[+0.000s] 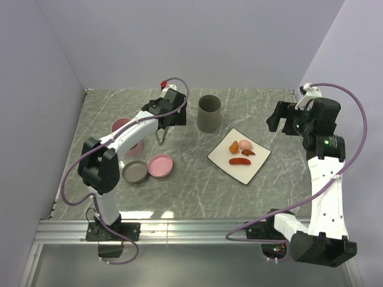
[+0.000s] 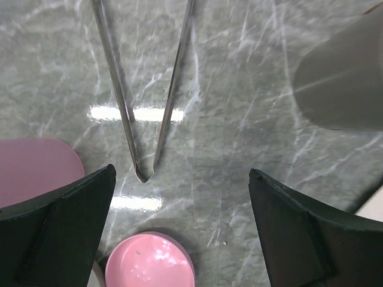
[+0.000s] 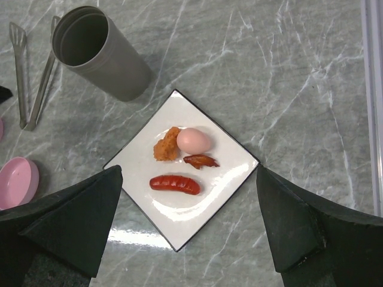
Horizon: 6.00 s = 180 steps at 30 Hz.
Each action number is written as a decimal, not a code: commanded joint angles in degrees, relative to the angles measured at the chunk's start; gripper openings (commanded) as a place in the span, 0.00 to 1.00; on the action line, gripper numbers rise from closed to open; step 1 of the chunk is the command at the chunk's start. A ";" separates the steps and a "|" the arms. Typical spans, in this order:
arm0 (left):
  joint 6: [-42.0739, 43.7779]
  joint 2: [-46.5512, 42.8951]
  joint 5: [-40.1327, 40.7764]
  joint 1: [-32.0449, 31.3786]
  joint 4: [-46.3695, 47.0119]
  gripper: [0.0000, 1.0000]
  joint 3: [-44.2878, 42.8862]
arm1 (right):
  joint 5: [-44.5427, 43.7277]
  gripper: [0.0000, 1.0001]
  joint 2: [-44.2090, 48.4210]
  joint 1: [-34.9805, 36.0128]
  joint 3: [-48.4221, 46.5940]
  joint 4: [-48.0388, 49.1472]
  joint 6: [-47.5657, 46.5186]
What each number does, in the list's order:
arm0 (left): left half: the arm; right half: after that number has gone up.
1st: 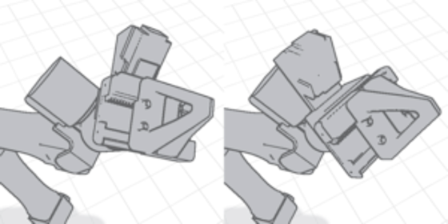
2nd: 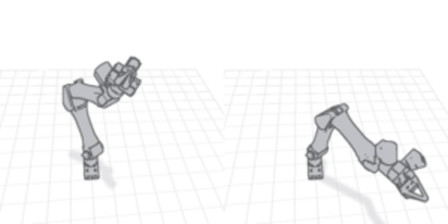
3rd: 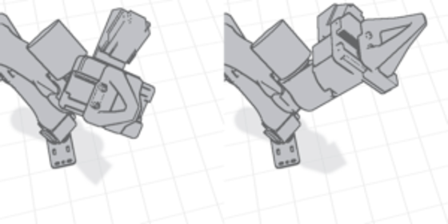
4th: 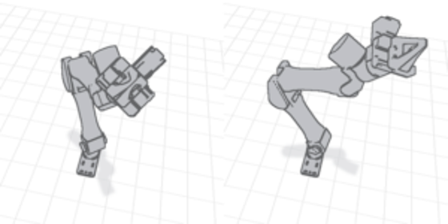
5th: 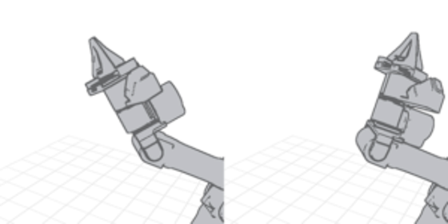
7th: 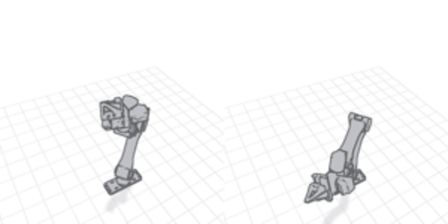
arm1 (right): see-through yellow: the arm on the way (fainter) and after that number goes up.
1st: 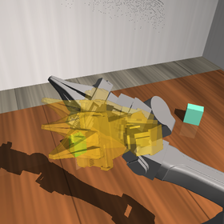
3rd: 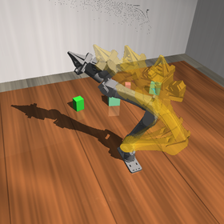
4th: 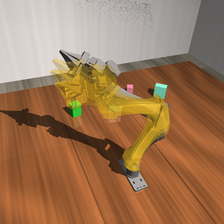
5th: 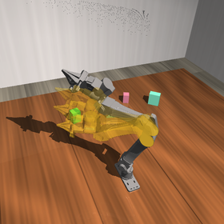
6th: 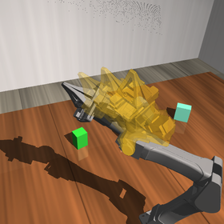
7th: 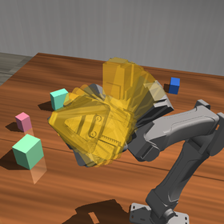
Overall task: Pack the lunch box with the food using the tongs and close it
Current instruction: Pick up the clamp at the center of the board.
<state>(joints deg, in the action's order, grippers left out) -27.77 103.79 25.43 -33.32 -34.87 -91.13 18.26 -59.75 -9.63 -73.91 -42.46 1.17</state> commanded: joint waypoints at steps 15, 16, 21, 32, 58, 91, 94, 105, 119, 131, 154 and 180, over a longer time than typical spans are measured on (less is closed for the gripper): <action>3.86 7.30 -6.62 8.88 7.97 0.99 5.00 | 0.90 1.00 -0.98 -0.21 0.26 1.41 -0.29; 3.95 7.83 -6.53 9.41 8.24 0.99 5.09 | 0.99 1.00 -0.99 -0.13 0.34 1.50 -0.20; 5.79 9.15 -8.37 10.21 11.22 0.99 5.97 | 0.99 1.00 -0.81 -0.13 0.43 1.33 -0.47; 6.59 15.39 -11.46 10.82 10.53 0.99 2.98 | 0.46 1.00 -1.07 -0.13 0.08 0.89 -0.12; 12.83 29.19 -19.63 15.13 4.55 0.99 -8.89 | 2.39 1.00 -2.83 -0.13 -1.76 -0.17 -0.47; 23.02 24.10 -24.99 15.13 7.54 0.77 -2.21 | 3.45 1.00 -1.34 -0.13 -1.06 -0.17 -0.64; 23.20 22.60 -24.90 15.13 7.71 0.74 -0.98 | 3.62 1.00 -1.25 -0.13 -0.97 -0.17 -0.55; 25.22 13.64 -27.63 15.13 7.89 0.59 3.33 | 5.47 1.00 -0.20 -0.13 -0.09 0.45 -0.03; 29.61 9.68 -30.52 15.13 2.71 0.55 -5.54 | 8.89 1.00 2.00 -0.13 0.87 1.76 -0.20; 30.49 0.72 -38.78 15.39 -2.48 0.52 -5.20 | 10.31 1.00 0.86 0.92 0.17 2.82 -0.64; 21.97 -19.23 -74.37 17.76 -10.65 0.44 -2.56 | 2.66 1.00 12.36 33.95 7.62 28.46 -34.30; 25.57 -24.69 -86.69 17.68 -16.63 0.45 3.33 | -19.49 0.95 -4.24 70.62 10.81 37.36 -66.12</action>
<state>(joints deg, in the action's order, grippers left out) -3.95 81.43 -58.37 -15.66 -50.94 -88.27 0.08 -63.31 60.62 -60.07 -6.44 -62.74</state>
